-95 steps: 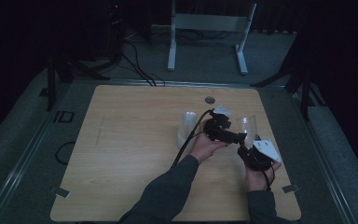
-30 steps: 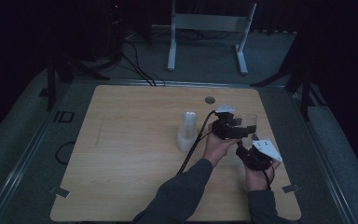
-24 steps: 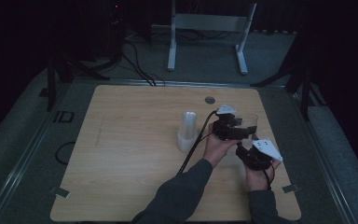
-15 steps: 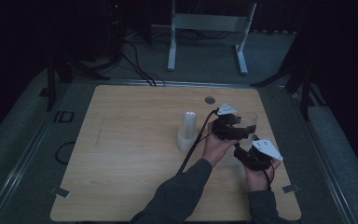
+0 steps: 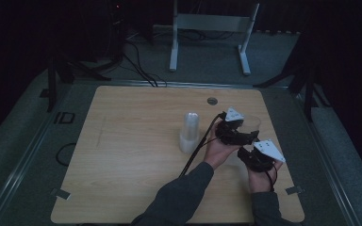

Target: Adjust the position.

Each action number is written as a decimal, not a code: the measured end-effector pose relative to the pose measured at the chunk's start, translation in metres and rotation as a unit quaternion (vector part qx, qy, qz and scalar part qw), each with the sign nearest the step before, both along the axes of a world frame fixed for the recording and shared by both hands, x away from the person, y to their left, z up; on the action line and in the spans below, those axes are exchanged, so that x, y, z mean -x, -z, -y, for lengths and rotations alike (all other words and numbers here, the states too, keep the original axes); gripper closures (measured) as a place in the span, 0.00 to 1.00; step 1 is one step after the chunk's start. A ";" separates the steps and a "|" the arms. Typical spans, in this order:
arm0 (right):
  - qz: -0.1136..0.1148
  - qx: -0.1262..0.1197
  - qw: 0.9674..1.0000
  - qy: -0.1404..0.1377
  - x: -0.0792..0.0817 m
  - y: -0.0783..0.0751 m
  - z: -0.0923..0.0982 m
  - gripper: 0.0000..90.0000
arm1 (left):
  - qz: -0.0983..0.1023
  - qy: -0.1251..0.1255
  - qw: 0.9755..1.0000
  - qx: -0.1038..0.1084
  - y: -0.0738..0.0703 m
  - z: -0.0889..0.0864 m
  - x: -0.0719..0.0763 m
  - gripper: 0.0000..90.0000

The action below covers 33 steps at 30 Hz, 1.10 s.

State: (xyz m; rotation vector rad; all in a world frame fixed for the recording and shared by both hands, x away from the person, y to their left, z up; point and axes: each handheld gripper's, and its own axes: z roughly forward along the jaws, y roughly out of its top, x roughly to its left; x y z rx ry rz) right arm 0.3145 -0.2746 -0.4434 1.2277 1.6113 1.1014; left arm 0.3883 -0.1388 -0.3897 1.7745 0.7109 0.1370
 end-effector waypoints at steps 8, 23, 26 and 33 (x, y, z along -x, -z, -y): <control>0.009 -0.004 1.000 0.003 0.002 0.000 0.000 0.46 | -0.016 0.000 0.999 0.030 0.002 -0.003 -0.001 0.28; 0.007 -0.009 1.000 -0.007 0.002 0.001 -0.001 0.45 | -0.001 -0.011 0.999 0.049 0.000 -0.006 0.004 0.30; 0.005 -0.011 1.000 -0.008 0.001 0.001 0.000 0.42 | 0.005 -0.011 0.999 0.047 -0.001 -0.006 0.005 0.31; 0.000 -0.011 1.000 -0.009 0.002 0.001 0.001 0.32 | 0.020 -0.016 0.999 0.037 -0.002 -0.006 0.006 0.31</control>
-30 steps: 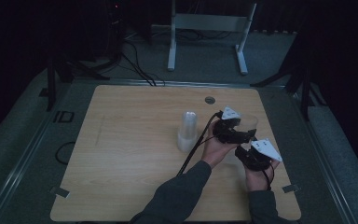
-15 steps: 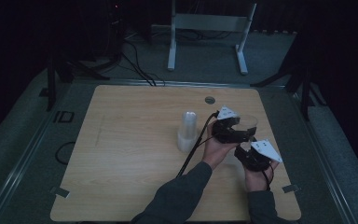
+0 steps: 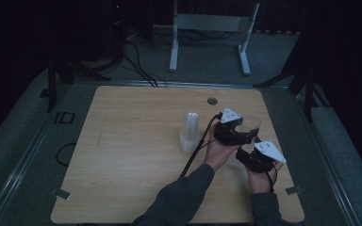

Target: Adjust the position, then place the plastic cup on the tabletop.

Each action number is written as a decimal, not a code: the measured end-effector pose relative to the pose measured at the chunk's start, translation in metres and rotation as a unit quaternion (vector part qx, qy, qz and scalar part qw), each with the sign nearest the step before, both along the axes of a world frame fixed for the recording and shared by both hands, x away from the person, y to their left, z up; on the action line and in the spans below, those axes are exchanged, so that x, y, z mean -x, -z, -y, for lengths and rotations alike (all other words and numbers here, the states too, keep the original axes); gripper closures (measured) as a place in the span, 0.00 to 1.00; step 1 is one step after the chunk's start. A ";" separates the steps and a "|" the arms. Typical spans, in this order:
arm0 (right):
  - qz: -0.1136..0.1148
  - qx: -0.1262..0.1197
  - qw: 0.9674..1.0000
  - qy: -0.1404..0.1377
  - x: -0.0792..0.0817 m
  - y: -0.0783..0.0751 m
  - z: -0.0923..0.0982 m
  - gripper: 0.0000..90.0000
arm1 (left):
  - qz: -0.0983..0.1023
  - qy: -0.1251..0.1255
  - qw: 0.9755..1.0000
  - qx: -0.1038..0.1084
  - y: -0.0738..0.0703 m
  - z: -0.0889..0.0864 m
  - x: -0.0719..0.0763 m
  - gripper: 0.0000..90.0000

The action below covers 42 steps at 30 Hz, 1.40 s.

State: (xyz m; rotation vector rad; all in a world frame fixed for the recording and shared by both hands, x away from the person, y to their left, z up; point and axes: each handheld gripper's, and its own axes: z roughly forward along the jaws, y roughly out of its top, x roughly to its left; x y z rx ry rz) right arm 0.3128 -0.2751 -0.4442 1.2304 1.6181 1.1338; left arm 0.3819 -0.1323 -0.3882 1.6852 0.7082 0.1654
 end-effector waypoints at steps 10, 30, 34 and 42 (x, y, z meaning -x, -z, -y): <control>0.002 0.000 1.000 -0.005 0.006 0.000 -0.001 0.28 | 0.006 -0.013 1.000 -0.003 0.001 -0.003 -0.001 0.31; 0.005 -0.002 1.000 -0.005 0.011 -0.003 0.003 0.28 | 0.026 -0.043 0.999 -0.007 0.001 -0.008 0.001 0.32; 0.006 -0.005 1.000 -0.002 0.012 -0.004 0.004 0.28 | 0.026 -0.048 0.998 -0.009 0.004 -0.010 0.000 0.32; 0.011 -0.010 1.000 0.002 0.014 -0.005 0.006 0.28 | 0.037 -0.061 0.997 -0.015 0.005 -0.012 0.002 0.32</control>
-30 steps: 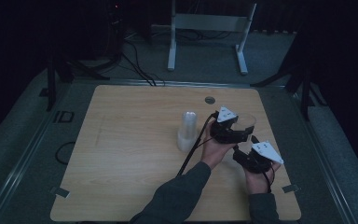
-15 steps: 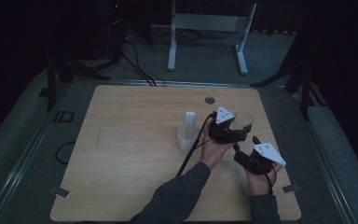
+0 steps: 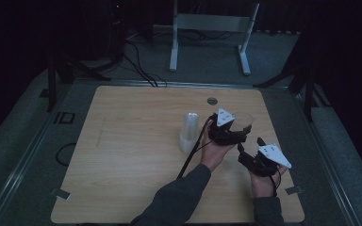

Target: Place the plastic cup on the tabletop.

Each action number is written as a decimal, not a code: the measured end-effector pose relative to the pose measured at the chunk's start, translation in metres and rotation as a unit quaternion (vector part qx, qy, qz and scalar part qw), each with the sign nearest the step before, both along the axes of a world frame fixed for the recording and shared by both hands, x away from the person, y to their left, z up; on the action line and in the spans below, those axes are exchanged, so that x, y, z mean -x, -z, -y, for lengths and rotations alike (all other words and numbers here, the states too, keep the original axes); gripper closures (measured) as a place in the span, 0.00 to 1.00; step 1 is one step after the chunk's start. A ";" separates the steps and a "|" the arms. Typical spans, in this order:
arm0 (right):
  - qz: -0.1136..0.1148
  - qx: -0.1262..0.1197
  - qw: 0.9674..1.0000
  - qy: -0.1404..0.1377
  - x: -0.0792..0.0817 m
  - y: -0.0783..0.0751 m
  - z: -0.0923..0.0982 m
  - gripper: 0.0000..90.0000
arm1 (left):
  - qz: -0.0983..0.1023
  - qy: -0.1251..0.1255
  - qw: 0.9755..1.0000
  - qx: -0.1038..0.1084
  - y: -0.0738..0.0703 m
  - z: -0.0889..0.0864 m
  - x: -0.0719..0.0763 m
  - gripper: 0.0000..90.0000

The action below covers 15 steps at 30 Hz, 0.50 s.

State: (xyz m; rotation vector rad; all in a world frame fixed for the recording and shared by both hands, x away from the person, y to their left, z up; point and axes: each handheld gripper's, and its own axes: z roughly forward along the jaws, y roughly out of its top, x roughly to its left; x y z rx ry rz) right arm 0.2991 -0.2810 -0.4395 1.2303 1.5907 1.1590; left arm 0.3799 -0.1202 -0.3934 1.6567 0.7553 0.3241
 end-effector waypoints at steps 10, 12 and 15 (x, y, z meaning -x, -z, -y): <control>0.001 -0.004 1.000 0.004 0.000 0.000 0.003 0.28 | 0.015 -0.011 1.000 -0.002 -0.001 -0.004 0.003 0.32; 0.002 -0.004 1.000 0.005 0.001 0.000 0.004 0.28 | 0.020 -0.012 1.000 -0.006 -0.001 -0.004 0.004 0.32; 0.001 -0.005 1.000 0.005 0.001 0.000 0.005 0.28 | 0.022 -0.013 1.000 -0.007 -0.001 -0.004 0.005 0.32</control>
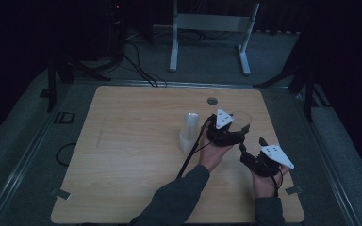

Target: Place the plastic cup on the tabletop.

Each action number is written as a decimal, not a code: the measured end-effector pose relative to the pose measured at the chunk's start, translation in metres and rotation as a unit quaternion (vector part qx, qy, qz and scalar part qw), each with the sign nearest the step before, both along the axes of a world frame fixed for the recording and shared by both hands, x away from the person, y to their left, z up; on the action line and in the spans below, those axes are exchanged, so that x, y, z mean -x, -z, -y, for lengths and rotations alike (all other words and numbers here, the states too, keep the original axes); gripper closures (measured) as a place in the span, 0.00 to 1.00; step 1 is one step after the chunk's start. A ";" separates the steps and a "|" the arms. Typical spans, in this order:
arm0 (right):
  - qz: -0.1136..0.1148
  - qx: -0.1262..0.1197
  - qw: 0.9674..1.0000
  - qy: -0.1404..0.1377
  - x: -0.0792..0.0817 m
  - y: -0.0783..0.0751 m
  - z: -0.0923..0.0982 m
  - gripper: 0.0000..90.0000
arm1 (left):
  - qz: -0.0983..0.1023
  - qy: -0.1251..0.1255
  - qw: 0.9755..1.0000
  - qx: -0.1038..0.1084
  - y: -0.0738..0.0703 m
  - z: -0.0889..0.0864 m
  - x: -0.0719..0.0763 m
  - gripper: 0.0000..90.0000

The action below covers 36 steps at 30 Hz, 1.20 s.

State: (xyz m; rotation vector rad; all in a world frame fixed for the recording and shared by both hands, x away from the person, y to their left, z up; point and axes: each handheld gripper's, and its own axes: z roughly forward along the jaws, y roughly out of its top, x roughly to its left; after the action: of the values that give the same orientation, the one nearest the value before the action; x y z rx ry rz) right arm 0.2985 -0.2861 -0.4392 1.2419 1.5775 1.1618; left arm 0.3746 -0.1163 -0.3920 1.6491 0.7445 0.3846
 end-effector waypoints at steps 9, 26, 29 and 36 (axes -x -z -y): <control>0.001 -0.001 1.000 0.004 0.001 0.000 0.003 0.28 | 0.008 -0.002 1.000 -0.009 0.004 -0.001 0.003 0.32; 0.000 -0.004 1.000 0.011 0.002 0.002 0.006 0.28 | 0.015 -0.001 1.000 -0.004 0.006 -0.007 0.005 0.32; 0.000 -0.003 1.000 0.012 0.002 0.003 0.007 0.28 | 0.015 -0.002 1.000 -0.004 0.006 -0.008 0.005 0.32; 0.000 -0.005 1.000 0.017 0.002 0.003 0.008 0.28 | 0.017 -0.001 1.000 -0.007 0.009 -0.009 0.007 0.32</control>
State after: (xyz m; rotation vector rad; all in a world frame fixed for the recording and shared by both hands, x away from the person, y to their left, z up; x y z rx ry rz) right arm 0.2962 -0.2937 -0.4421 1.2709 1.5472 1.1482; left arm 0.3680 -0.1077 -0.4013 1.6504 0.7194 0.4199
